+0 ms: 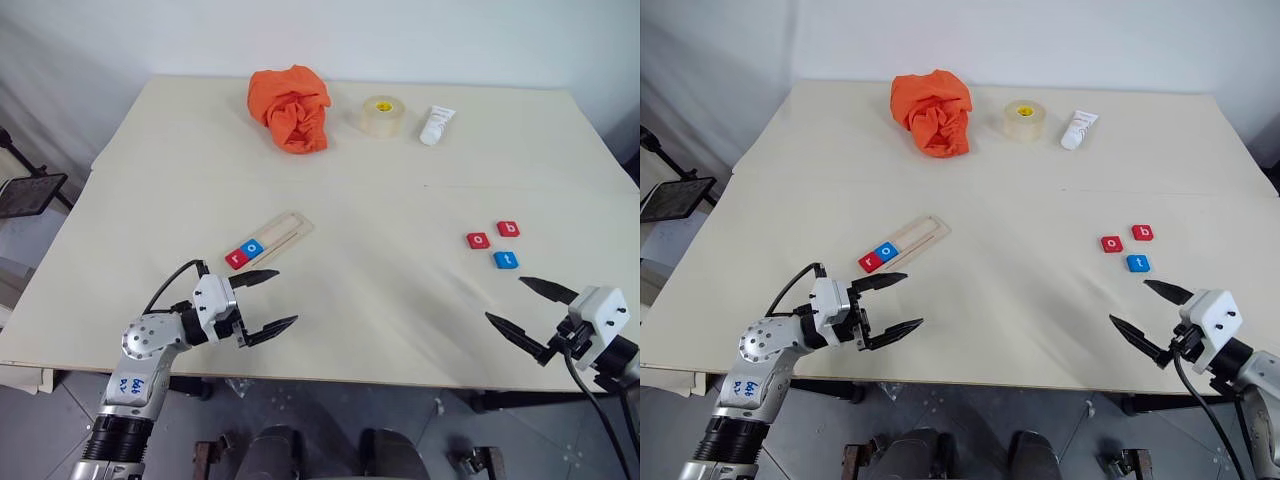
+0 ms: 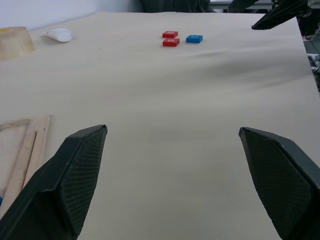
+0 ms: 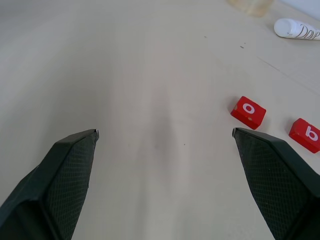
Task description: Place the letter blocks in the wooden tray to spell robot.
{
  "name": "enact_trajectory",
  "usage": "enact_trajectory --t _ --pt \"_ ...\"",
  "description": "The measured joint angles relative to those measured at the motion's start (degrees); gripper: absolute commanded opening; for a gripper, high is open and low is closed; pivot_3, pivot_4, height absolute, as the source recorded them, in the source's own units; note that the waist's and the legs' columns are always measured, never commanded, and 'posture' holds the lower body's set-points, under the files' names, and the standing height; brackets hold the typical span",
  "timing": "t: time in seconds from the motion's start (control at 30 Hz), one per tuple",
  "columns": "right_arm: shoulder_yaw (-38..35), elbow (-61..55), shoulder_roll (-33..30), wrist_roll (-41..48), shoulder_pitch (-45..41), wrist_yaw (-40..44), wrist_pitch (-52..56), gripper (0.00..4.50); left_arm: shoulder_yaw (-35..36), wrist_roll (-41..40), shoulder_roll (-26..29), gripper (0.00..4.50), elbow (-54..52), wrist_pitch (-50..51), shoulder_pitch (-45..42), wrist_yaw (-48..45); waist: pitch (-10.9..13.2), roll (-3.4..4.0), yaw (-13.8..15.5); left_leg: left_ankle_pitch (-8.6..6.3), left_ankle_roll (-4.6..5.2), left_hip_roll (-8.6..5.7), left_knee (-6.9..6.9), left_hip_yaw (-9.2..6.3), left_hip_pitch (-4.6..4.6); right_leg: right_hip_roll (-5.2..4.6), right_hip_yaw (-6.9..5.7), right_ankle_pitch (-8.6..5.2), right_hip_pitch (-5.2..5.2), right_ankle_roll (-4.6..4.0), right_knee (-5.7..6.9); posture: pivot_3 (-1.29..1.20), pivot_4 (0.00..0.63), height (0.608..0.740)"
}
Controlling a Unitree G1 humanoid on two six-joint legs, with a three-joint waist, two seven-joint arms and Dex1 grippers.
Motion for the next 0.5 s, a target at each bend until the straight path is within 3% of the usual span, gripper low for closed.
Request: enact_trajectory --t 0.37,0.5 --pt "0.8 1.72 0.0 -0.08 -3.71 -0.22 0.36 4.49 0.68 -0.06 0.23 4.5 -0.43 0.85 0.42 2.43 0.0 0.0 -0.03 0.0 0.0 0.01 0.0 0.0 0.0 0.0 0.0 0.0 -0.01 0.0 0.03 0.0 0.15 0.74" --pt "2.04 2.1 -0.01 -0.09 -5.28 -0.21 0.51 4.49 3.18 -0.6 2.84 4.5 -2.8 4.3 2.83 4.06 0.0 0.0 -0.18 0.0 0.0 0.02 0.0 -0.01 0.0 0.01 0.0 0.0 -0.03 0.0 0.07 0.0 0.15 0.74"
